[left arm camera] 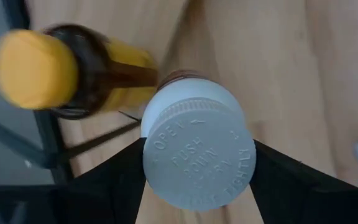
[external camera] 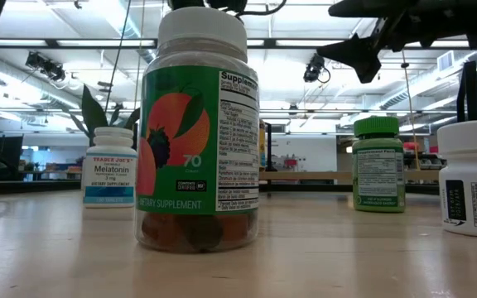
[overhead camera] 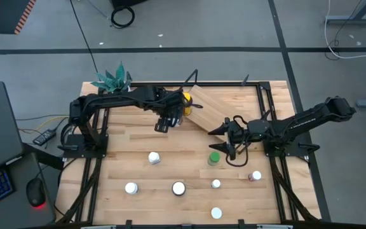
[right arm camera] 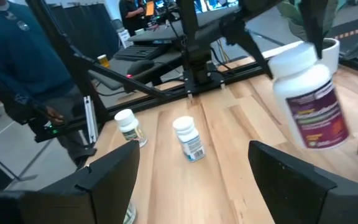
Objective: Pick and place medicine bottles onto shelf by color
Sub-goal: Put the white and red pill bottle on the shelf
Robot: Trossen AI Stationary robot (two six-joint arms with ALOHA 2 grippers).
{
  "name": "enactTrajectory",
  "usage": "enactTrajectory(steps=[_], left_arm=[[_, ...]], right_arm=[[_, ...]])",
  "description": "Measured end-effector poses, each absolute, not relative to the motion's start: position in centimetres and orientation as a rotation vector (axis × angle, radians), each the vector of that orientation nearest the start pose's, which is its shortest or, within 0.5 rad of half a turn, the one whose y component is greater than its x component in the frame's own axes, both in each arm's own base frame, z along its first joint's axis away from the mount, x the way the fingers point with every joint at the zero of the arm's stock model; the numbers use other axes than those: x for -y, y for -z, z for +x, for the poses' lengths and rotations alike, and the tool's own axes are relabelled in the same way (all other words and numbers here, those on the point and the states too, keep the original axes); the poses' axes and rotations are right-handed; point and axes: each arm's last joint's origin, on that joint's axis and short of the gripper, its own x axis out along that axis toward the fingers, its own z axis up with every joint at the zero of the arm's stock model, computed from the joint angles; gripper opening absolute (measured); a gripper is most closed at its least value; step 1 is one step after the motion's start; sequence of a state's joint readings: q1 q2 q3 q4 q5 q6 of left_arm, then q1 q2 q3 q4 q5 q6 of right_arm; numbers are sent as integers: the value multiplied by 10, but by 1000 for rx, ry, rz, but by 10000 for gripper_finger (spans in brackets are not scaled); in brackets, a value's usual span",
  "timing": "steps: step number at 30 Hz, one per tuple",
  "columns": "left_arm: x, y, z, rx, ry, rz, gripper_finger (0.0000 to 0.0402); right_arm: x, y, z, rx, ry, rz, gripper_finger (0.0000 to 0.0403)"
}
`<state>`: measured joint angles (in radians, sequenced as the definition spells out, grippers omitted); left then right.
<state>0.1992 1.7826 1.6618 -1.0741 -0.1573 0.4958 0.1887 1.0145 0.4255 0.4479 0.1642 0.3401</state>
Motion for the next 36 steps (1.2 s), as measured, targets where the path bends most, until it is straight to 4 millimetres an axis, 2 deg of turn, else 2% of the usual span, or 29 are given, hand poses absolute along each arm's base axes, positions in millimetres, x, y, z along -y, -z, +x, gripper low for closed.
enactTrajectory(steps=[6, 14, 19, 26, 30, 36], left_arm=[[-84, -303, 353, -1255, -71, 449, 256], [-92, -304, 352, -1252, -152, 398, 247], [-99, -294, 359, -1240, -210, 331, 257], [-106, -282, 369, -1208, -317, 195, 248], [-107, -284, 370, -1196, -327, 185, 256], [-109, -299, 374, -1126, -356, 168, 257]], right_arm=[[-35, -228, 210, -140, 0, 313, 308], [-33, -228, 211, -138, 13, 305, 308], [-26, -228, 211, -129, 55, 304, 308], [-15, -228, 212, -113, 139, 297, 308], [-11, -228, 212, -111, 154, 298, 308], [-9, -228, 213, -110, 164, 298, 308]])
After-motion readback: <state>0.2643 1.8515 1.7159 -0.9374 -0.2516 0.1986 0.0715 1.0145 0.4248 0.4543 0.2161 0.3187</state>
